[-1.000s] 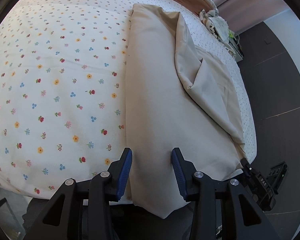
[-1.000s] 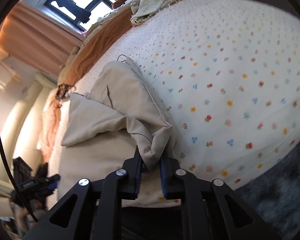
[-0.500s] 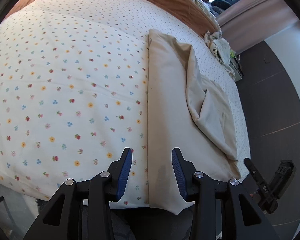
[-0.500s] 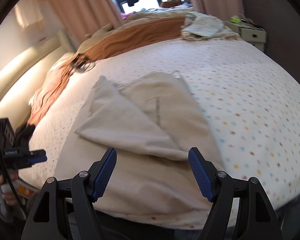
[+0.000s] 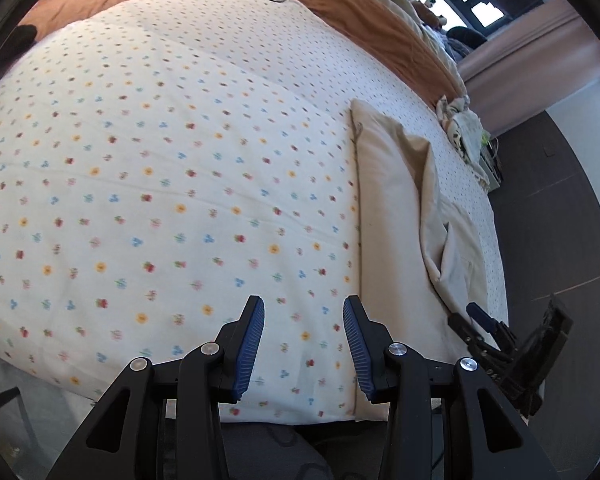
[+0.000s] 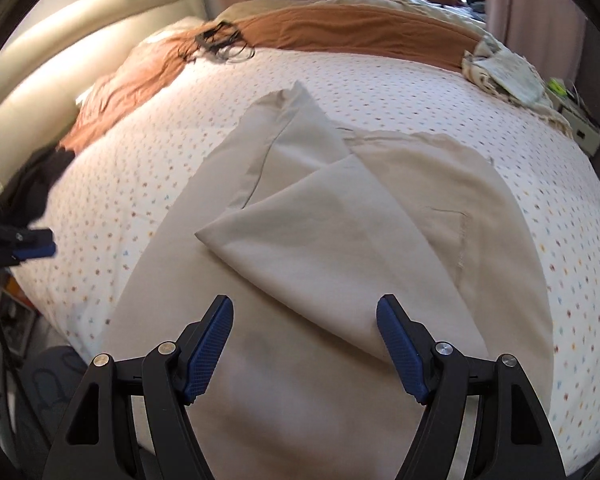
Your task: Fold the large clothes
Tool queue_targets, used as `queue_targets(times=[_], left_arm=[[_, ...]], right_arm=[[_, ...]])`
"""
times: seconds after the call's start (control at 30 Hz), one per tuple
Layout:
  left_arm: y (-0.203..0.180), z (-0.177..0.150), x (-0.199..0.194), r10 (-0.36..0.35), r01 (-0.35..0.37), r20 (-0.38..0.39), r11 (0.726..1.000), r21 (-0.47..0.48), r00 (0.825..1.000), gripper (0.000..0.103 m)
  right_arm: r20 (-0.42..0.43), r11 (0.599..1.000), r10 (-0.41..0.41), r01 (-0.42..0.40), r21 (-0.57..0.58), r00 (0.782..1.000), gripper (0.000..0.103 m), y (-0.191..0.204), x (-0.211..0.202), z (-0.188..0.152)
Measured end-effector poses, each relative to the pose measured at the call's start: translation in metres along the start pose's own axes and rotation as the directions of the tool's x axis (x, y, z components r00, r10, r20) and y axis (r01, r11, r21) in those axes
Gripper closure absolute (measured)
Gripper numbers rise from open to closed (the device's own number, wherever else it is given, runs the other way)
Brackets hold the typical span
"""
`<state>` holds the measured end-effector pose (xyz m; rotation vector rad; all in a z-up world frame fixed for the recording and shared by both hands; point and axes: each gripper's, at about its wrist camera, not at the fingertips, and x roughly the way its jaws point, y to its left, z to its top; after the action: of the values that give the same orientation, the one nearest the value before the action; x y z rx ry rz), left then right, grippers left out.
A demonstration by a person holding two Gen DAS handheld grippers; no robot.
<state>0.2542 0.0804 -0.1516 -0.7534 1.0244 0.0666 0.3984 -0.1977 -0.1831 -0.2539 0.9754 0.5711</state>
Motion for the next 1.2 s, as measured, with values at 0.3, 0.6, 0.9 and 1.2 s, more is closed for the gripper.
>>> queue_targets(times=[0.3,0.6,0.9,1.2], left_arm=[[0.008,0.001,-0.002,0.008,-0.008,-0.004,1.000,-0.017,1.000,0.060],[-0.008,0.006,0.008,-0.010,0.010,-0.022,1.000,-0.002,1.000,0.060],[-0.035,0.017,0.020,-0.053,0.054,-0.026,0.998,0.026,0.998,0.060],[-0.048,0.027,0.053,-0.051,0.053,-0.077,0.998,0.018,0.996,0.060]], right_arm=[[0.017,0.995,-0.055,0.057,-0.076,0.998,0.090,0.008,0.007,0.016],[0.143,0.992,-0.125,0.123,0.020,0.982,0.099,-0.056,-0.044,0.052],[0.043,0.908,-0.343,0.319,0.271,0.938,0.083,-0.168,-0.061,0.082],[0.014,0.919,-0.162,0.145,0.367,0.987,0.034,-0.196,-0.031,0.061]])
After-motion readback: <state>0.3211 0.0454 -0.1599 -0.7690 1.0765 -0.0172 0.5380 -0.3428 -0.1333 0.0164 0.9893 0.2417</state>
